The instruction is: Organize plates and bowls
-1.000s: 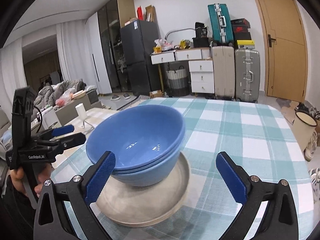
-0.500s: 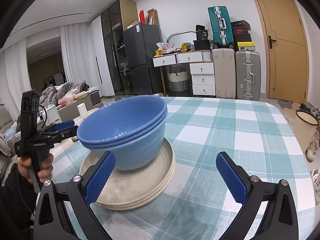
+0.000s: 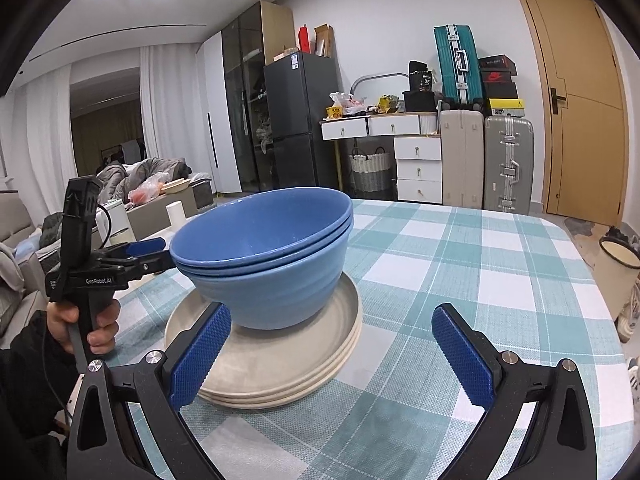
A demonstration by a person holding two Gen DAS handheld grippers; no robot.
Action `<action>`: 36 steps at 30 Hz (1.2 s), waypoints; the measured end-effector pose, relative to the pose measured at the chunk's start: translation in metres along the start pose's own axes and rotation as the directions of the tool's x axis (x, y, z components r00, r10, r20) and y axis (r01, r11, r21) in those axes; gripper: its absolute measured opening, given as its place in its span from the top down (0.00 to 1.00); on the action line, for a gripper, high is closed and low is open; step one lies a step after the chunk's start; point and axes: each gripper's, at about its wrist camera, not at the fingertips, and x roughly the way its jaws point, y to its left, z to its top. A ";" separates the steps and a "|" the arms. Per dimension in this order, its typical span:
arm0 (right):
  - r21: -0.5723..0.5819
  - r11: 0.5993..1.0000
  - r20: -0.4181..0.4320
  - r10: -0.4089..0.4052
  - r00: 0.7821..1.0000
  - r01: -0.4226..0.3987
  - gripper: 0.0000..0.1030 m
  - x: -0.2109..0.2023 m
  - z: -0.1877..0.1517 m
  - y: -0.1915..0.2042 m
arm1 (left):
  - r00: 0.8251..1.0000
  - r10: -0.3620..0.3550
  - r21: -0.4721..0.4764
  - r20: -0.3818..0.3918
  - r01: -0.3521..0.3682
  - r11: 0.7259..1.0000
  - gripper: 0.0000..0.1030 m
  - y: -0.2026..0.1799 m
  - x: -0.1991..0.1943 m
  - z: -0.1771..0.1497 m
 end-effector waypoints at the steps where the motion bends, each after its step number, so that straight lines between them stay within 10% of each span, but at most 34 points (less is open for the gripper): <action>1: -0.003 1.000 0.005 -0.001 1.000 0.001 0.00 -0.001 0.000 0.001 | 1.000 -0.003 -0.008 0.001 0.003 1.000 0.01 0.002 0.000 0.000; 36: -0.025 1.000 0.016 0.007 1.000 -0.006 0.00 -0.001 -0.001 0.006 | 0.999 0.001 -0.015 0.044 0.000 1.000 0.01 0.003 -0.007 -0.002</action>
